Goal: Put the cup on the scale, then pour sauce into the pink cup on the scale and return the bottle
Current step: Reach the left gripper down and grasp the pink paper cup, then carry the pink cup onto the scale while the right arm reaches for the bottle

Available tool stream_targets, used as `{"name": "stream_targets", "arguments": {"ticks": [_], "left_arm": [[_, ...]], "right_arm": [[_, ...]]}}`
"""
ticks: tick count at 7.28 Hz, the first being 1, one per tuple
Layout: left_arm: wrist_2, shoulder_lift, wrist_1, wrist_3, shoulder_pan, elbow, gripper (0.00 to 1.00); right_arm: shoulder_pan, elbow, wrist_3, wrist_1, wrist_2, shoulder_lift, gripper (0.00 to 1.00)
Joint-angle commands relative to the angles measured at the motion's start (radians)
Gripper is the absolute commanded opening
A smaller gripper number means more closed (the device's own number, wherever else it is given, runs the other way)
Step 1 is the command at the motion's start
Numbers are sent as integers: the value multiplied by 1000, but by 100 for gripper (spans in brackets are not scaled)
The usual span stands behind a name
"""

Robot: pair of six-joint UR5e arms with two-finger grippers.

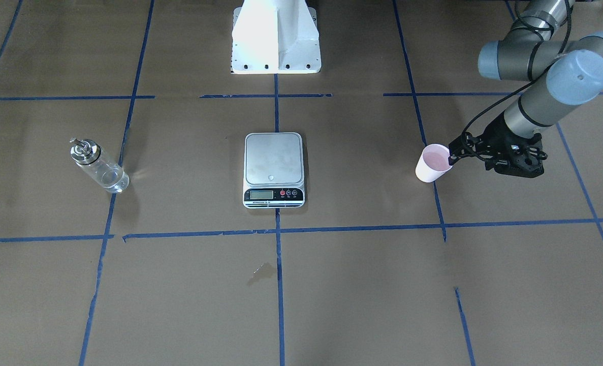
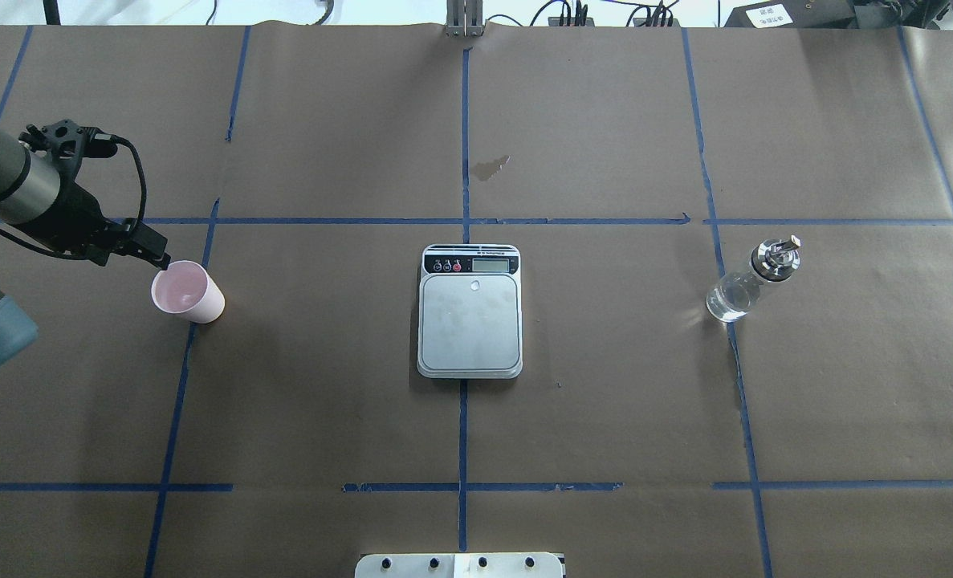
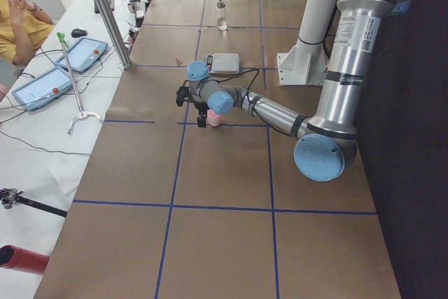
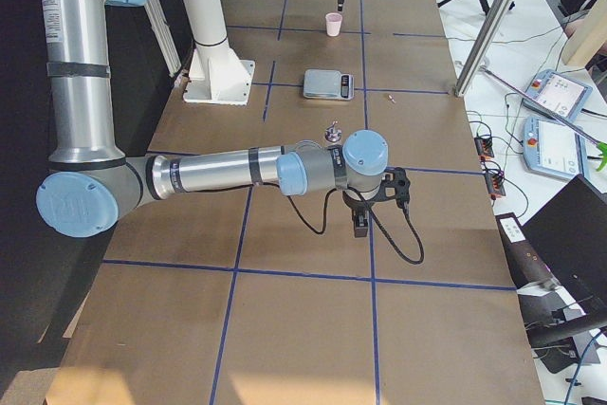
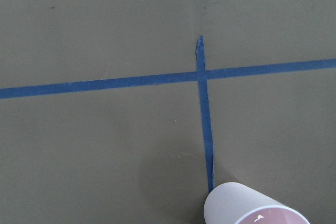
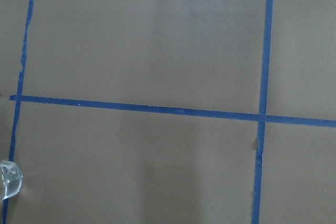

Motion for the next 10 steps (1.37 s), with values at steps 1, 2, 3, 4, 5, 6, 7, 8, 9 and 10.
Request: {"name": "stream_targets", "arguments": {"ticks": [1, 2, 3, 4, 5, 6, 7, 8, 9, 10], "left_arm": [[5, 0, 0, -26, 46, 5, 97], [5, -1, 0, -27, 48, 7, 87], [5, 0, 0, -27, 48, 10, 45], [7, -3, 0, -24, 50, 19, 5], [7, -12, 0, -26, 53, 22, 0], [2, -18, 10, -32, 53, 18, 0], [-3, -36, 16, -35, 53, 14, 0], [-36, -108, 72, -112, 51, -17, 0], [-47, -227, 167, -221, 50, -41, 0], [-36, -341, 190, -359, 57, -41, 0]], "right_arm": [[-2, 2, 0, 0, 3, 0, 100], [-2, 2, 2, 0, 6, 1, 100], [-3, 1, 2, 0, 6, 0, 100], [-3, 2, 0, 0, 5, 1, 100], [-5, 4, 2, 0, 6, 2, 100], [-5, 2, 2, 0, 6, 2, 100], [-5, 4, 2, 0, 6, 2, 100], [-5, 18, 2, 0, 20, 2, 100], [-11, 25, 2, 0, 57, 12, 100], [-47, 48, 0, 3, 104, 18, 100]]}}
